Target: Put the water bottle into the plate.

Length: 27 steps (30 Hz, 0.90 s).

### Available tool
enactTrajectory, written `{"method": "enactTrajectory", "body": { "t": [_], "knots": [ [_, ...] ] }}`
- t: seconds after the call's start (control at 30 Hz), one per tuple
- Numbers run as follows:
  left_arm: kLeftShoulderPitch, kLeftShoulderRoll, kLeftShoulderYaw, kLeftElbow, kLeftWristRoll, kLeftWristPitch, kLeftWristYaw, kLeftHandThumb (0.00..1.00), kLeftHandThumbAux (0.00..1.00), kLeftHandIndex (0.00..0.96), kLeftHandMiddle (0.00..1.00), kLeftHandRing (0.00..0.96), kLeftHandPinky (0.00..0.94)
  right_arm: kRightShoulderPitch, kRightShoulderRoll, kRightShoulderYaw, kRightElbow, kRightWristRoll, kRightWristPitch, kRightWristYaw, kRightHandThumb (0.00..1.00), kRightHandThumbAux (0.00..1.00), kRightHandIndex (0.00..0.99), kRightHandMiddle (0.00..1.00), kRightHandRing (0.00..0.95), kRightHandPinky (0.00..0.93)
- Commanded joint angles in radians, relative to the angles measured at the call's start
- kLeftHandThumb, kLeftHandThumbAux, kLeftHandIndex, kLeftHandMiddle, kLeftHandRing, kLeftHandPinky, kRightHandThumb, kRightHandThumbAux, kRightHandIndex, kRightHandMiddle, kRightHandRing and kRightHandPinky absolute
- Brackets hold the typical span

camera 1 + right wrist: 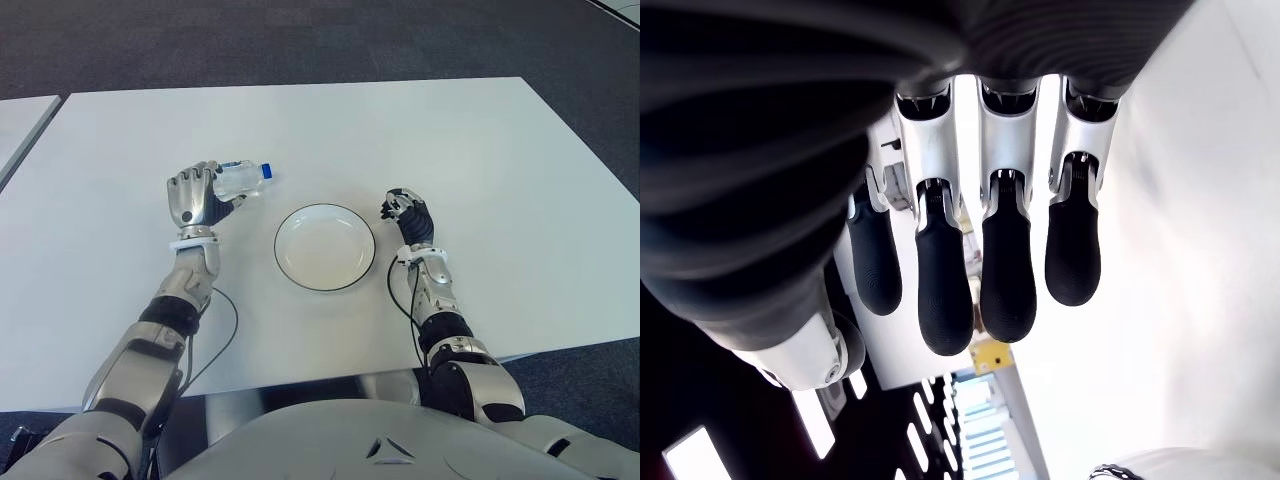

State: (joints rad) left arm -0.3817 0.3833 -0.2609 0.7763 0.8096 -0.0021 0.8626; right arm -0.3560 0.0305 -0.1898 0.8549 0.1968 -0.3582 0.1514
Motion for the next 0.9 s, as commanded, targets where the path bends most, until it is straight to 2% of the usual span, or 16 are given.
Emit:
{"method": "enactTrajectory", "body": {
  "t": [0.03,0.07,0.1,0.17,0.23,0.27,0.37,0.57,0.9],
  "knots": [
    [-0.059,0.025,-0.028,0.081,0.013,-0.014,0.028,0.491,0.673,0.215,0.201,0.169,0.154,0.064,0.022,-0.003,0.063,0.004,0.082,-0.011,0.707,0.726,0.435,0.612,0.583,0.570],
    [-0.088,0.029,-0.036,0.121,0.014,-0.020,0.031,0.473,0.667,0.191,0.187,0.153,0.136,0.064,0.021,-0.003,0.063,0.003,0.084,-0.012,0.707,0.726,0.435,0.612,0.583,0.570],
    [-0.110,0.031,-0.042,0.152,0.014,-0.024,0.033,0.464,0.634,0.098,0.108,0.078,0.069,0.064,0.021,-0.003,0.063,0.003,0.085,-0.012,0.707,0.726,0.435,0.610,0.582,0.570],
    [-0.150,0.035,-0.059,0.212,0.015,-0.033,0.044,0.461,0.621,0.063,0.078,0.050,0.044,0.063,0.021,-0.003,0.063,0.001,0.088,-0.013,0.707,0.726,0.435,0.610,0.581,0.570],
    [-0.190,0.037,-0.084,0.273,0.029,-0.035,0.070,0.498,0.536,0.026,0.032,0.020,0.018,0.063,0.019,-0.002,0.062,-0.003,0.096,-0.018,0.706,0.726,0.435,0.608,0.581,0.571],
    [-0.209,0.037,-0.099,0.302,0.039,-0.031,0.086,0.505,0.518,0.020,0.025,0.016,0.014,0.063,0.017,0.000,0.060,-0.007,0.099,-0.020,0.706,0.726,0.435,0.608,0.581,0.571],
    [-0.242,0.036,-0.128,0.355,0.047,-0.024,0.115,0.537,0.385,0.005,0.006,0.004,0.003,0.066,0.015,0.006,0.056,-0.015,0.102,-0.024,0.705,0.726,0.435,0.609,0.586,0.570],
    [-0.288,0.029,-0.173,0.409,0.048,0.001,0.123,0.544,0.251,0.000,0.000,0.000,0.000,0.073,0.011,0.018,0.050,-0.028,0.099,-0.032,0.705,0.727,0.434,0.613,0.597,0.578],
    [-0.347,0.020,-0.245,0.456,0.054,0.036,0.054,0.488,0.141,0.000,0.000,0.000,0.000,0.083,0.008,0.025,0.036,-0.029,0.110,-0.033,0.706,0.729,0.433,0.601,0.595,0.569]
  ]
}}
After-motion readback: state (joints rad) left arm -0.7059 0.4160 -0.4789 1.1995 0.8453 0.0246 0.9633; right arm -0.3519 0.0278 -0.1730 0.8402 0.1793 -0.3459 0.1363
